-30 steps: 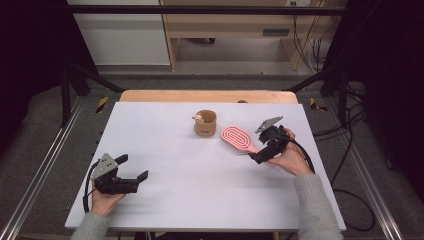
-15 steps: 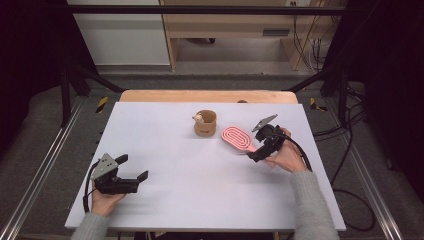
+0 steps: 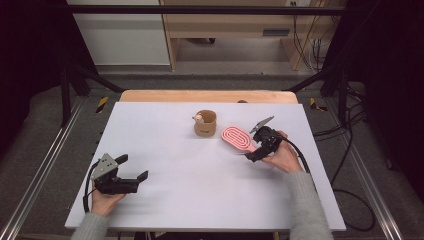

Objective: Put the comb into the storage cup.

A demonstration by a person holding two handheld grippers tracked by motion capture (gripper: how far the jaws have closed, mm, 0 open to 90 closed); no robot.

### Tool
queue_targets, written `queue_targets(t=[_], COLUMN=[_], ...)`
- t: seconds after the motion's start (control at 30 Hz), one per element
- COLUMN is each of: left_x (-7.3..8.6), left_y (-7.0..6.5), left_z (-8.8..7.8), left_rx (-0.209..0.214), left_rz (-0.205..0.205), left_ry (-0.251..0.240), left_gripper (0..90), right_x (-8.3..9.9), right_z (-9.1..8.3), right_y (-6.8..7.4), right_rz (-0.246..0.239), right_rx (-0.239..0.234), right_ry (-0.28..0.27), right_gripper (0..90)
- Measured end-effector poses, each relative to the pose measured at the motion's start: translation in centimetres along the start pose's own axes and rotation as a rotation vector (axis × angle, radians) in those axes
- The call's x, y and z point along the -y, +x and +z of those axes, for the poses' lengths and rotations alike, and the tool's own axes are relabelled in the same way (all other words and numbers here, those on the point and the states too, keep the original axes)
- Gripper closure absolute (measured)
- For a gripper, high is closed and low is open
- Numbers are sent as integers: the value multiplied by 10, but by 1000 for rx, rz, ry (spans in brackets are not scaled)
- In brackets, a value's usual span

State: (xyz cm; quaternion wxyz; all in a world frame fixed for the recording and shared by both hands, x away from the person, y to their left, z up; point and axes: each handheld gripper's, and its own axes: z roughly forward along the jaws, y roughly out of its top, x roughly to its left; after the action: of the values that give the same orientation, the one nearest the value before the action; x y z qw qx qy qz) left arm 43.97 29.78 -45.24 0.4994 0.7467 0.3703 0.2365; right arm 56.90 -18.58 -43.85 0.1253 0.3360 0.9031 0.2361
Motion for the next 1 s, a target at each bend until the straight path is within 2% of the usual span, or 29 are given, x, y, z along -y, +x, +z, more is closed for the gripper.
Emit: queue_targets(t=[0.47, 1.0], left_x=[0, 0], left_y=[0, 0], left_z=[1, 1], left_rx=[1, 2], left_rz=[2, 2], left_ry=[5, 8], left_gripper=[13, 14], right_x=[1, 2], right_z=[7, 13], right_y=[-3, -4], right_rz=[13, -6], right_rx=[-26, -16], right_ry=[29, 54], right_gripper=[375, 563])
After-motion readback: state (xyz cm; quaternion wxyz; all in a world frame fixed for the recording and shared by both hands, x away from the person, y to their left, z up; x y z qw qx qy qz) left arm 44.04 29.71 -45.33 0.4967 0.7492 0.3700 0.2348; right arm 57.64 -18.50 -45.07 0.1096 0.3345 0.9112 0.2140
